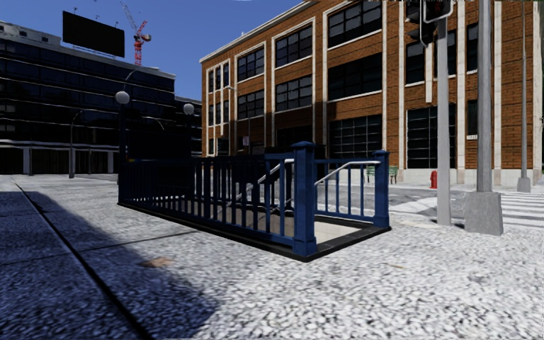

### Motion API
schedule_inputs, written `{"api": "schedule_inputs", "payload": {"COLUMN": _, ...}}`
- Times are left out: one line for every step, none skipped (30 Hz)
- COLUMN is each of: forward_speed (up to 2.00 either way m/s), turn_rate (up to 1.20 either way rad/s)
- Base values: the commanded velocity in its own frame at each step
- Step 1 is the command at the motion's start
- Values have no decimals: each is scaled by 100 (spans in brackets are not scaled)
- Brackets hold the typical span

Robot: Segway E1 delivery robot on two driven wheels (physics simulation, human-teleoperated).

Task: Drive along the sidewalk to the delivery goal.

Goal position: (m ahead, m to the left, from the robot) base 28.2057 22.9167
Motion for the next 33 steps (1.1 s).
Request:
{"api": "schedule_inputs", "payload": {"forward_speed": 130, "turn_rate": 77}}
{"api": "schedule_inputs", "payload": {"forward_speed": 130, "turn_rate": 77}}
{"api": "schedule_inputs", "payload": {"forward_speed": 130, "turn_rate": 77}}
{"api": "schedule_inputs", "payload": {"forward_speed": 130, "turn_rate": 77}}
{"api": "schedule_inputs", "payload": {"forward_speed": 130, "turn_rate": 77}}
{"api": "schedule_inputs", "payload": {"forward_speed": 130, "turn_rate": 77}}
{"api": "schedule_inputs", "payload": {"forward_speed": 130, "turn_rate": 77}}
{"api": "schedule_inputs", "payload": {"forward_speed": 132, "turn_rate": 77}}
{"api": "schedule_inputs", "payload": {"forward_speed": 134, "turn_rate": 77}}
{"api": "schedule_inputs", "payload": {"forward_speed": 134, "turn_rate": 77}}
{"api": "schedule_inputs", "payload": {"forward_speed": 139, "turn_rate": 77}}
{"api": "schedule_inputs", "payload": {"forward_speed": 142, "turn_rate": 77}}
{"api": "schedule_inputs", "payload": {"forward_speed": 144, "turn_rate": 77}}
{"api": "schedule_inputs", "payload": {"forward_speed": 144, "turn_rate": 77}}
{"api": "schedule_inputs", "payload": {"forward_speed": 146, "turn_rate": 77}}
{"api": "schedule_inputs", "payload": {"forward_speed": 146, "turn_rate": 73}}
{"api": "schedule_inputs", "payload": {"forward_speed": 148, "turn_rate": 54}}
{"api": "schedule_inputs", "payload": {"forward_speed": 151, "turn_rate": 32}}
{"api": "schedule_inputs", "payload": {"forward_speed": 151, "turn_rate": 32}}
{"api": "schedule_inputs", "payload": {"forward_speed": 152, "turn_rate": 27}}
{"api": "schedule_inputs", "payload": {"forward_speed": 153, "turn_rate": 27}}
{"api": "schedule_inputs", "payload": {"forward_speed": 153, "turn_rate": 36}}
{"api": "schedule_inputs", "payload": {"forward_speed": 153, "turn_rate": 36}}
{"api": "schedule_inputs", "payload": {"forward_speed": 155, "turn_rate": 54}}
{"api": "schedule_inputs", "payload": {"forward_speed": 155, "turn_rate": 54}}
{"api": "schedule_inputs", "payload": {"forward_speed": 155, "turn_rate": 54}}
{"api": "schedule_inputs", "payload": {"forward_speed": 155, "turn_rate": 54}}
{"api": "schedule_inputs", "payload": {"forward_speed": 156, "turn_rate": 54}}
{"api": "schedule_inputs", "payload": {"forward_speed": 156, "turn_rate": 54}}
{"api": "schedule_inputs", "payload": {"forward_speed": 156, "turn_rate": 54}}
{"api": "schedule_inputs", "payload": {"forward_speed": 156, "turn_rate": 54}}
{"api": "schedule_inputs", "payload": {"forward_speed": 156, "turn_rate": 54}}
{"api": "schedule_inputs", "payload": {"forward_speed": 157, "turn_rate": 54}}
